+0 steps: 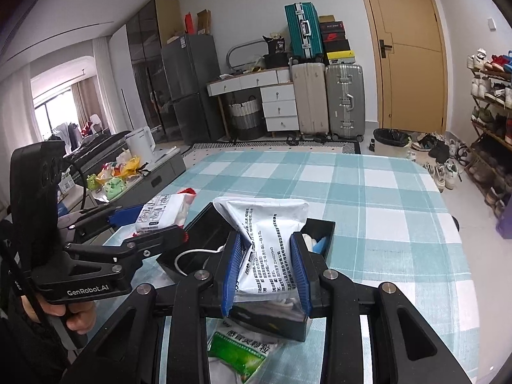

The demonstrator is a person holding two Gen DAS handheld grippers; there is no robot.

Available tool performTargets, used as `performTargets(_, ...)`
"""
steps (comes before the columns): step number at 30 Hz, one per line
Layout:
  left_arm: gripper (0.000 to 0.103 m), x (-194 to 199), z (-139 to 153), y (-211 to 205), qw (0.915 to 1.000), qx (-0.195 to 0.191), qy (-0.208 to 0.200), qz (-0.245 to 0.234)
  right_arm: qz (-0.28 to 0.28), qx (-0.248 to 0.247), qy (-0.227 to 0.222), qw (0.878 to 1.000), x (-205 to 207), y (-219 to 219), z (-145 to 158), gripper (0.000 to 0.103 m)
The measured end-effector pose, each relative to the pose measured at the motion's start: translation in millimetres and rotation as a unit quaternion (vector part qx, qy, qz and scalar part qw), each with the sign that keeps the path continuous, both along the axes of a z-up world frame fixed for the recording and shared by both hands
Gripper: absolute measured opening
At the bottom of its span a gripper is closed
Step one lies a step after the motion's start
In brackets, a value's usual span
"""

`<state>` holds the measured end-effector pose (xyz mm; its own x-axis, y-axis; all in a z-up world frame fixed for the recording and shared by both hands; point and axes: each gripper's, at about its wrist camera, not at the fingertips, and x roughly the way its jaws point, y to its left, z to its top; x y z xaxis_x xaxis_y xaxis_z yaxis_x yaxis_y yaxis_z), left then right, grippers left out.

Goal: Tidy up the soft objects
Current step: 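Carry both packets over the black box, lower them in and open both grippers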

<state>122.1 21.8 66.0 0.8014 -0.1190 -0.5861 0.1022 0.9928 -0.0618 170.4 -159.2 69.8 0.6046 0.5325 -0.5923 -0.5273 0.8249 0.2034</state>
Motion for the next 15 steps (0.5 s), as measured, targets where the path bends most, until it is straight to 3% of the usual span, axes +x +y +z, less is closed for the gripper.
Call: performTargets(15,0.064,30,-26,-11,0.9992,0.002,0.035,-0.018,-0.001,-0.017,0.023,1.0,37,9,-29,0.031)
